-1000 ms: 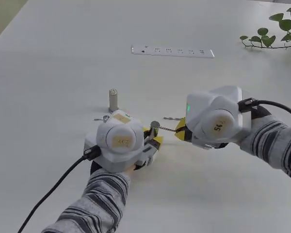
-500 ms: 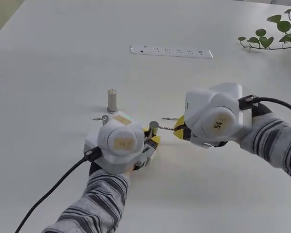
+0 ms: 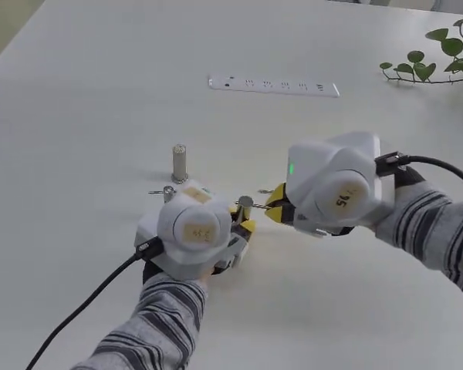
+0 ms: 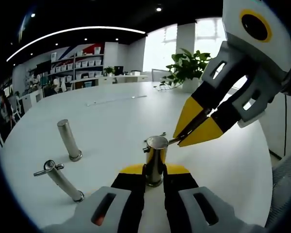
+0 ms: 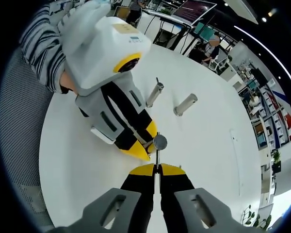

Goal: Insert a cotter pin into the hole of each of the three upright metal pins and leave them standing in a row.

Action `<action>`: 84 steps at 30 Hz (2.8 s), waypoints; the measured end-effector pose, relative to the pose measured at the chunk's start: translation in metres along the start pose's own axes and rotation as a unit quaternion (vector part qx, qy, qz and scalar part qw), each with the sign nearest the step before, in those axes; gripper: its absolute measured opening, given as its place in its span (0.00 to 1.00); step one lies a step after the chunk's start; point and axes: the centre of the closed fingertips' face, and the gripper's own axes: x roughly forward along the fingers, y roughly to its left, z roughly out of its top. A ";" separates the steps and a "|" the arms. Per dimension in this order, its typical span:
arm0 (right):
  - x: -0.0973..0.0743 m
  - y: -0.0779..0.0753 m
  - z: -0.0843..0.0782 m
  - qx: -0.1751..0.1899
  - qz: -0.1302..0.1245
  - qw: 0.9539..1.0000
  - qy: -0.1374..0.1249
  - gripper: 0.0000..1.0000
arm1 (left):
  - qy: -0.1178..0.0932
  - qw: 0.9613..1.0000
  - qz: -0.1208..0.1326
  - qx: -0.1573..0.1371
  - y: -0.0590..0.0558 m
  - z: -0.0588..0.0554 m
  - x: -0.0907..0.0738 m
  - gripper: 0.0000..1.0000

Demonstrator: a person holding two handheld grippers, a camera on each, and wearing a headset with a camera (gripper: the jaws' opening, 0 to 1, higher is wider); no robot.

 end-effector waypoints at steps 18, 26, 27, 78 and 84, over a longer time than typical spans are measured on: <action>0.009 -0.003 0.012 -0.037 -0.009 0.999 -0.014 0.00 | -0.003 0.999 0.022 -0.033 0.001 -0.001 0.001 0.10; 0.003 -0.003 0.017 -0.024 -0.017 0.999 -0.023 0.02 | -0.005 0.999 0.031 -0.041 0.002 -0.001 0.001 0.10; 0.002 -0.003 0.017 -0.025 -0.016 0.999 -0.023 0.02 | -0.005 0.999 0.032 -0.041 0.002 -0.001 0.001 0.10; 0.005 -0.005 0.028 0.088 0.011 0.994 -0.059 0.13 | 0.022 0.998 0.034 -0.039 0.000 0.002 -0.021 0.33; 0.012 -0.007 0.027 0.158 0.027 0.985 -0.070 0.12 | 0.021 0.999 0.034 -0.035 -0.002 0.005 -0.033 0.36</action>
